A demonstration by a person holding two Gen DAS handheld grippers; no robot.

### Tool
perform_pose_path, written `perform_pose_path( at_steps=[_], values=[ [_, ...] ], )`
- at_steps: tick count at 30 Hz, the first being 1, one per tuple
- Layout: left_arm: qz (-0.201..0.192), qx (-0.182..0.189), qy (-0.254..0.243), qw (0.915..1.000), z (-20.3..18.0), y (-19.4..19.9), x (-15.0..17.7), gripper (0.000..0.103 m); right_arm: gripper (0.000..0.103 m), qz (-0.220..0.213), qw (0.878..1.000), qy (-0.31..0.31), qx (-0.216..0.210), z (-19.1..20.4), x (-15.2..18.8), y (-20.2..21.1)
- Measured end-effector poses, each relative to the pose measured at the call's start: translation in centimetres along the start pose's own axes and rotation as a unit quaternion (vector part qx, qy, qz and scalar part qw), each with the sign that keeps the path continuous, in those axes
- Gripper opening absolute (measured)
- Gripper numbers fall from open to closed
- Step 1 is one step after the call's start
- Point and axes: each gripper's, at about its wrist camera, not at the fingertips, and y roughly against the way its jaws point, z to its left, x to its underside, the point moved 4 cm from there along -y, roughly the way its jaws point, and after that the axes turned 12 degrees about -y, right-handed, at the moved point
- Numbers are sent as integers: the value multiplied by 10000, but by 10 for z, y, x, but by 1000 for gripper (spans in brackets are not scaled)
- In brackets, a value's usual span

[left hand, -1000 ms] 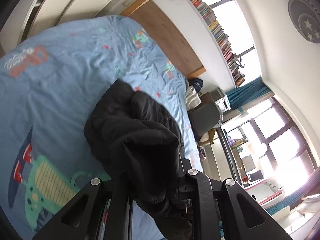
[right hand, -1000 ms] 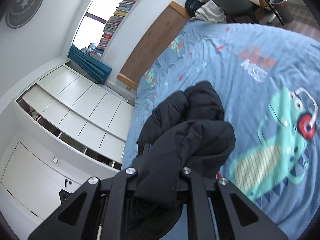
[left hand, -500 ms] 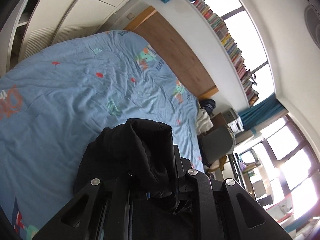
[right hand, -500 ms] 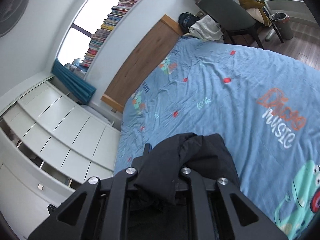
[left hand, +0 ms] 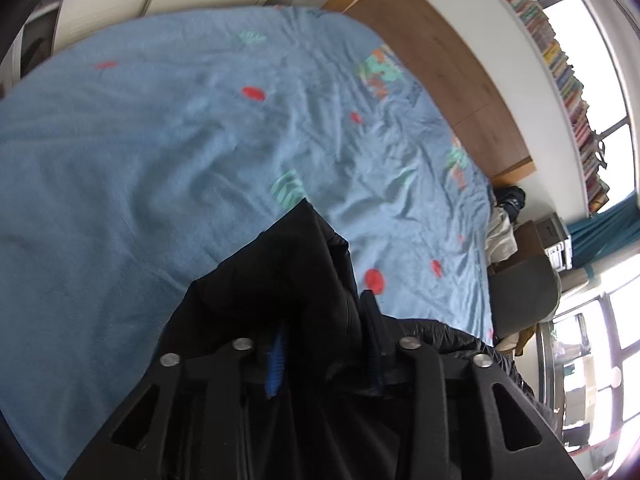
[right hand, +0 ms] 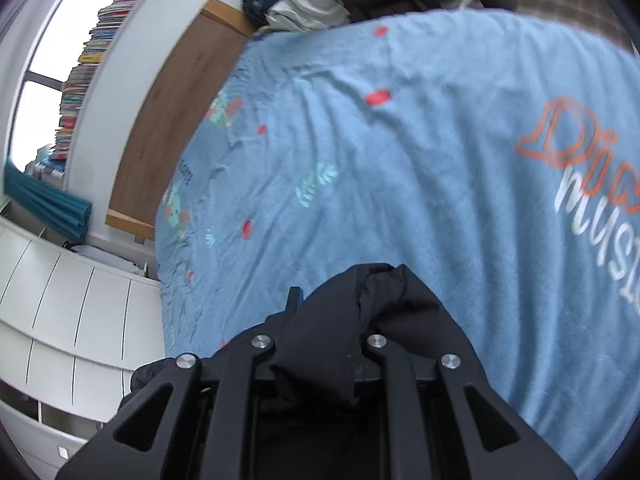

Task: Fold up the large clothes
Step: 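Lift the side edge with both grippers and fold it over the jacket, then lower the folded side onto the jacket and open both grippers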

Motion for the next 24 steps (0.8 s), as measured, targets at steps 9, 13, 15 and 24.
perform_pose_path(
  at_steps=[9,13,15,24],
  values=[
    [-188,113,767,9968,52,-9,7,80,31,300,9974,-570,-317,-39,-5,-52],
    [-464,102,842,9953,50,21,-7,80,75,146,9951,-627,-753,-28,-18,-30],
    [-562,4,736,9957,44,42,-16,80,77,2,9947,-551,-869,-17,-28,-13],
    [-783,-281,-155,9964,-12,152,-12,80,78,-405,9916,16,-1228,27,-29,117]
  ],
)
